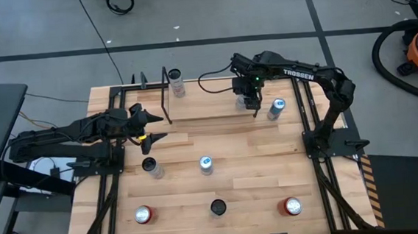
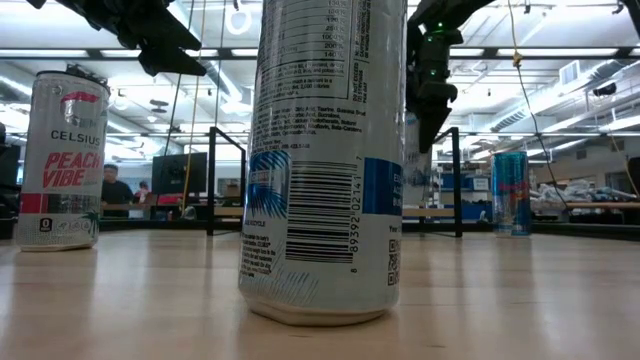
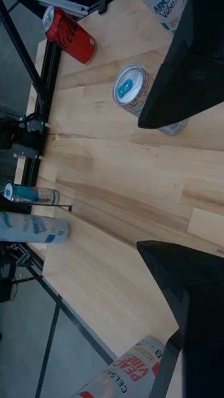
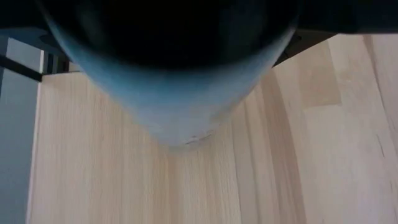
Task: Place canned beverage on shelf
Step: Put the top white blue soda can on the shelf
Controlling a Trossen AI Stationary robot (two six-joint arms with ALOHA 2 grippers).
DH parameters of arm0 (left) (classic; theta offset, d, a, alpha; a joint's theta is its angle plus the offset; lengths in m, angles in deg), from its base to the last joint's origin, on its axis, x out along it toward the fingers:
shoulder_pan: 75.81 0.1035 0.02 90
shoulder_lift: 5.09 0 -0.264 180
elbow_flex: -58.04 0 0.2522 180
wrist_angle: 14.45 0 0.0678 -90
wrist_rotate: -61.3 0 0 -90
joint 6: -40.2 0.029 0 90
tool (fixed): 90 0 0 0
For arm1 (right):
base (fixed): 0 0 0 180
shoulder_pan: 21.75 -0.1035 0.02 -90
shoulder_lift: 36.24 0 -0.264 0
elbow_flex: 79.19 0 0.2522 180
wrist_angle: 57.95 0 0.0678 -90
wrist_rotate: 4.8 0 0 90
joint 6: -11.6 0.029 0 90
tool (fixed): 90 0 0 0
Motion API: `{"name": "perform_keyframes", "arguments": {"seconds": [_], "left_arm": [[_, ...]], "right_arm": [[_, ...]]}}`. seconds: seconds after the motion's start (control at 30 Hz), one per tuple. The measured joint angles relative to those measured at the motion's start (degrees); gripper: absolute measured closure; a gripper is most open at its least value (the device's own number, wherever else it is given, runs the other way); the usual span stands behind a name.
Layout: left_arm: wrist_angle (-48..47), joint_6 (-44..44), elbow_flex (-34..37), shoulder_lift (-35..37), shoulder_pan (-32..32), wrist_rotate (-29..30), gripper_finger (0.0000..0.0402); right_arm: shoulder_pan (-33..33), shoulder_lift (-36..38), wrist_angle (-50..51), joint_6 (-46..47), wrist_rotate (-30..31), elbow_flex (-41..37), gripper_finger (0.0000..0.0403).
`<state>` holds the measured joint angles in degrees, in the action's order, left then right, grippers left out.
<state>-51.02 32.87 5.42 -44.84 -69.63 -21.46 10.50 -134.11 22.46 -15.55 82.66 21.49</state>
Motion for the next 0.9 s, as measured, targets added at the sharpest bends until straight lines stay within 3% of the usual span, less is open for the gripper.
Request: {"name": "perform_keyframes", "arguments": {"seconds": [0.23, 0.9], "left_arm": [[0.0, 0.02, 0.0, -0.02, 0.01, -0.01, 0.009], [0.0, 0.02, 0.0, -0.02, 0.02, -0.01, 0.009]], "right_arm": [[0.0, 0.03, -0.52, 0.03, 0.01, 0.0, 0.0064], [-0.14, 0.03, 4.71, 10.49, 1.34, 0.04, 0.0062]]}}
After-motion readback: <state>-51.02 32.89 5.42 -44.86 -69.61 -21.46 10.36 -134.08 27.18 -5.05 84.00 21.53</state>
